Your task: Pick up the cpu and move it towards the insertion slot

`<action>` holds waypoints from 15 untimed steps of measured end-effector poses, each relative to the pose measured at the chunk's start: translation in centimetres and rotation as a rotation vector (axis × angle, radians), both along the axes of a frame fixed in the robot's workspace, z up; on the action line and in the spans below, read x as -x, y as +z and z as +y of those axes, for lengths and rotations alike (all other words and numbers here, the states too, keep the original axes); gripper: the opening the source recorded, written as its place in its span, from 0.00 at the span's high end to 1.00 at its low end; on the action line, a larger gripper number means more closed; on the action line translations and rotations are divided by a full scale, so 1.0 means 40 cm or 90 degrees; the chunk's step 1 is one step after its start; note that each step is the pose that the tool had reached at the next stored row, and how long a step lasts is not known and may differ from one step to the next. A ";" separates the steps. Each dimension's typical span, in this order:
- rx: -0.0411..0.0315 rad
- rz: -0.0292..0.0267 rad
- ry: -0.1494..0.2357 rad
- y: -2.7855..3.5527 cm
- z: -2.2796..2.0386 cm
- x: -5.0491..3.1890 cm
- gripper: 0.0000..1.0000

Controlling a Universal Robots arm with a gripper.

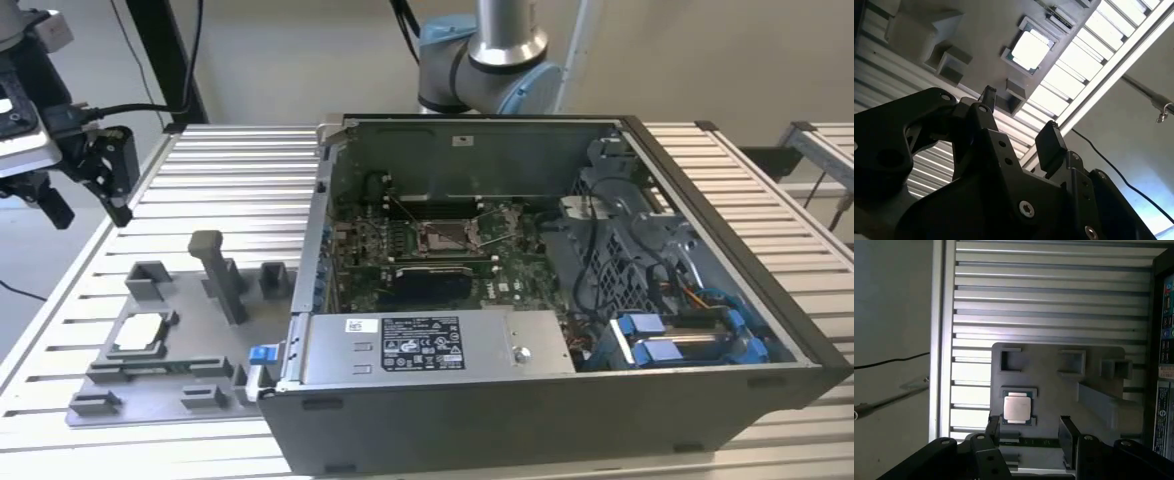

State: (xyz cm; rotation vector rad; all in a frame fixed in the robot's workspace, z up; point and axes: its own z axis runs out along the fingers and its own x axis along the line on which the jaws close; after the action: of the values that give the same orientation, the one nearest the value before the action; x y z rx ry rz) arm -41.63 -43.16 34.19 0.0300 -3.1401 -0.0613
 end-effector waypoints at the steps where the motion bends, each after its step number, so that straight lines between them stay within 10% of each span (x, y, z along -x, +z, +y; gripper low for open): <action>1: 0.0000 0.0000 0.000 0.000 0.000 0.000 0.00; 15: 0.0000 0.0000 0.000 -0.025 0.000 0.001 0.00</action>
State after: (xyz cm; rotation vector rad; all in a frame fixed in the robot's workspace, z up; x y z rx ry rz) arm -41.66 -43.16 33.18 0.0300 -3.1402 -0.0613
